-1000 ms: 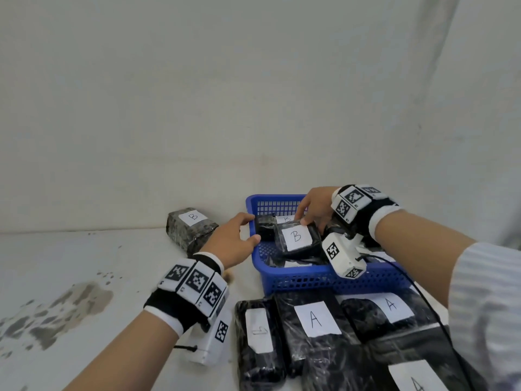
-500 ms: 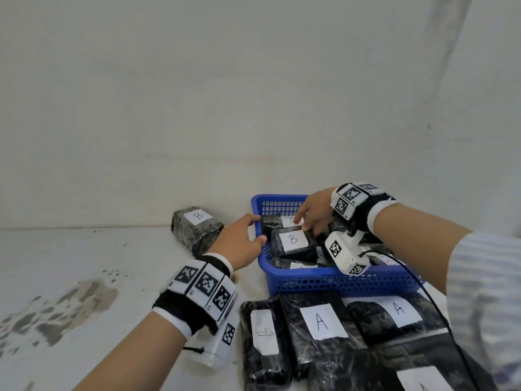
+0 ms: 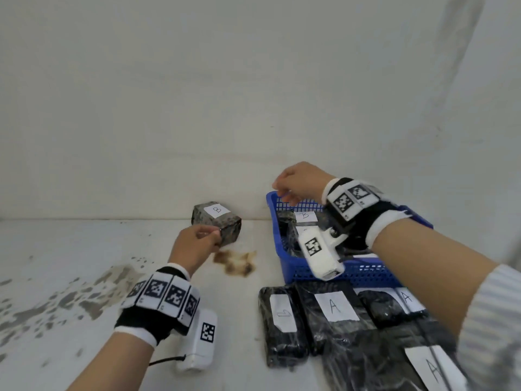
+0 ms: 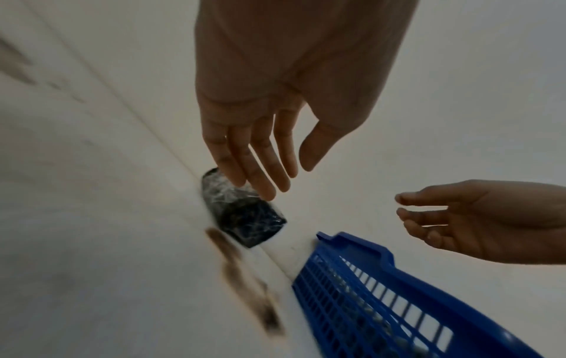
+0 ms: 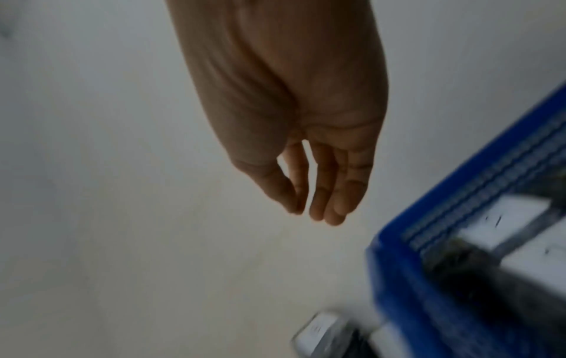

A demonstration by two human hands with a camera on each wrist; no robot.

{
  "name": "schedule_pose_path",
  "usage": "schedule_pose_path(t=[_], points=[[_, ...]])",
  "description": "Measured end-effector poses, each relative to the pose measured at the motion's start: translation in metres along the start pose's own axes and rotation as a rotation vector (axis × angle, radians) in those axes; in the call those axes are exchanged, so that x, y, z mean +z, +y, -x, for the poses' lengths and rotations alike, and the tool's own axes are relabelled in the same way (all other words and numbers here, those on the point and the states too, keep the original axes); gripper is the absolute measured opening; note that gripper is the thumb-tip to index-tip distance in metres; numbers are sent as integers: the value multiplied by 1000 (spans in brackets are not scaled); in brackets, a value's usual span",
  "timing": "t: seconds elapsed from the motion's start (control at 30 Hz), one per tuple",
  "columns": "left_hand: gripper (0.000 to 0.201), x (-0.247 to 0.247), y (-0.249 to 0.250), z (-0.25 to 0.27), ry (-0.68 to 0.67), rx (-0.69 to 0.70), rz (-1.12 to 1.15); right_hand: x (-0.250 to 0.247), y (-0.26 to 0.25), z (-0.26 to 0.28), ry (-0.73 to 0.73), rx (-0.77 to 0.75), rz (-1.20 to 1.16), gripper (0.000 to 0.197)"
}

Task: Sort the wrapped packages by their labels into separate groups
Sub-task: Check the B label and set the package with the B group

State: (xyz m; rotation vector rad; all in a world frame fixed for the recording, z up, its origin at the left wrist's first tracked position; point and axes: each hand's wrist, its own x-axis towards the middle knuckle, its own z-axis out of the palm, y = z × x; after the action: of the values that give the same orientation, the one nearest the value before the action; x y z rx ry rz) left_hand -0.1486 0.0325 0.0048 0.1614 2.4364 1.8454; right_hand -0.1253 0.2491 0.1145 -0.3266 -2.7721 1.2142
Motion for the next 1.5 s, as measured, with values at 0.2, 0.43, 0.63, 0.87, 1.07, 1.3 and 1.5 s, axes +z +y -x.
schedule_pose_path(t=[0.2,0.43,0.63,0.87,1.07,1.3,1.5], points=[[17,-33,-31,-1,66,-253,174,91,-30,-6,-98,11,184,41],[9,-50,-47,-15,24,-429,214,144,-13,-33,-142,168,393,89],[18,-54,-56,-24,-16,-477,177,169,-12,-47,-29,250,320,85],[14,-52,-52,-25,0,-466,59,173,-11,-54,28,320,236,84],[47,-52,-28,-14,7,-416,45,140,-21,-34,2,187,130,85],[71,-65,32,36,-53,-120,361,57,-38,59,-79,-79,-215,81],[41,-50,55,107,-122,107,465,19,-17,145,-96,-219,-331,88]])
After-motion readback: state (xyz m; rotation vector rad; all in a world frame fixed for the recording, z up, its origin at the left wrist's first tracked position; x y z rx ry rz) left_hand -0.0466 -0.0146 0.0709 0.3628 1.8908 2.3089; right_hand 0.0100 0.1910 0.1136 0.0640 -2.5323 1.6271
